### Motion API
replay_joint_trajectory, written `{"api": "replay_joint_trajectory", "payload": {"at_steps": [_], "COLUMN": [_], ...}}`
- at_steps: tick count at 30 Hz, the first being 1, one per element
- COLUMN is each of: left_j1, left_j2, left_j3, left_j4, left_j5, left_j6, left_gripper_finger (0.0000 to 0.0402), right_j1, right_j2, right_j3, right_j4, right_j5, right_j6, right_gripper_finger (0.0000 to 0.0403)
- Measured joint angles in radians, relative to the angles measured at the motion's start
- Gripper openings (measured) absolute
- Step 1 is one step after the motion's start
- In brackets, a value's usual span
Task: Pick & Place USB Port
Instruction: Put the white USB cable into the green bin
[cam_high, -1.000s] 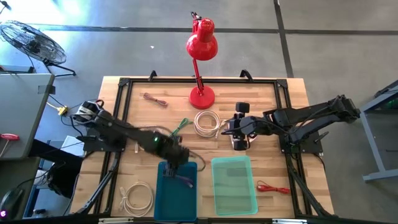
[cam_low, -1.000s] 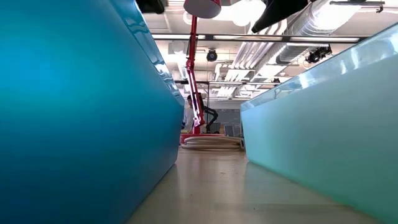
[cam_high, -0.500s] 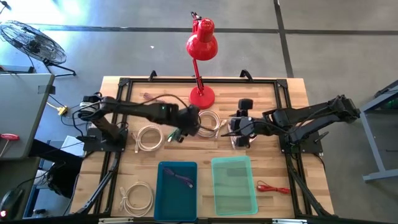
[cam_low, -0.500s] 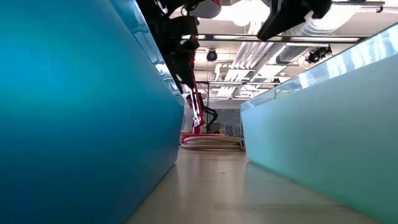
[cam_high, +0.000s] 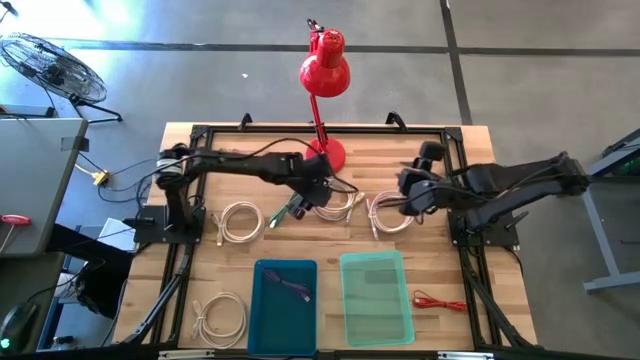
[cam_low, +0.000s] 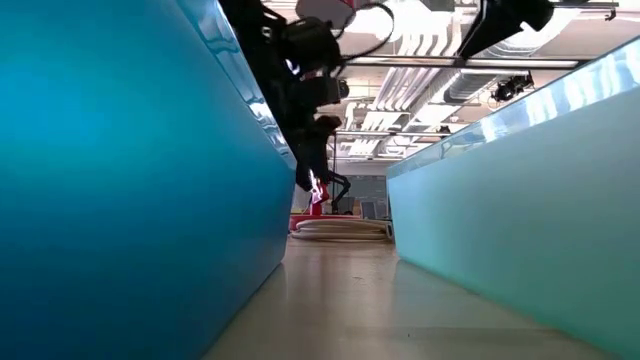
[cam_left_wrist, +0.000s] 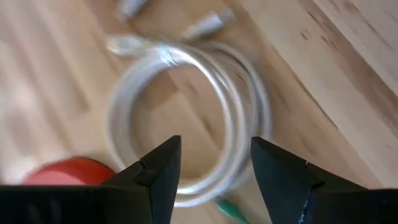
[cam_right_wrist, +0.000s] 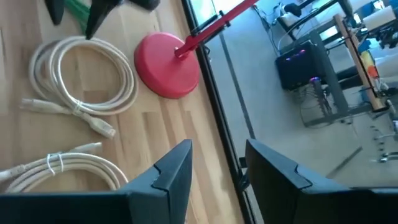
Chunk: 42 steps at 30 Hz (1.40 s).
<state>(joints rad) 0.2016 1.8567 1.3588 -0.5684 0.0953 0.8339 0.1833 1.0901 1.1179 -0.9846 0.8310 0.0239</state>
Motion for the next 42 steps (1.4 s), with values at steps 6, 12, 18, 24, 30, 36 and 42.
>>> {"api": "replay_joint_trajectory", "payload": {"at_steps": [6,12,18,24,30,36,42], "left_j1": [-0.033,-0.038,-0.038,-0.038,-0.039,-0.041,-0.066], "left_j2": [0.091,0.152,0.196,0.211,0.211,0.210,0.190], "left_j3": [0.129,0.150,0.149,0.148,0.149,0.149,0.149], "left_j4": [-0.113,-0.124,-0.072,-0.032,-0.029,-0.041,-0.071], "left_j5": [0.006,0.007,-0.016,-0.082,-0.095,-0.143,-0.221], "left_j6": [-0.005,-0.009,-0.034,-0.106,-0.117,-0.156,-0.189], "left_gripper_finger": [0.0188,0.0188,0.0188,0.0162,0.0038,0.0008,0.0004], "right_j1": [0.000,0.000,0.000,0.001,0.001,0.001,0.001], "right_j2": [-0.059,-0.063,-0.063,-0.063,-0.063,-0.063,-0.063], "right_j3": [0.000,0.000,0.000,0.000,0.000,0.000,0.000], "right_j4": [0.006,0.008,0.006,0.005,0.006,0.009,0.009], "right_j5": [-0.032,-0.106,-0.161,-0.171,-0.187,-0.192,-0.181], "right_j6": [0.002,0.006,0.012,0.032,0.056,0.070,0.073], "right_gripper_finger": [0.0142,0.0142,0.0142,0.0142,0.0142,0.0142,0.0138]}}
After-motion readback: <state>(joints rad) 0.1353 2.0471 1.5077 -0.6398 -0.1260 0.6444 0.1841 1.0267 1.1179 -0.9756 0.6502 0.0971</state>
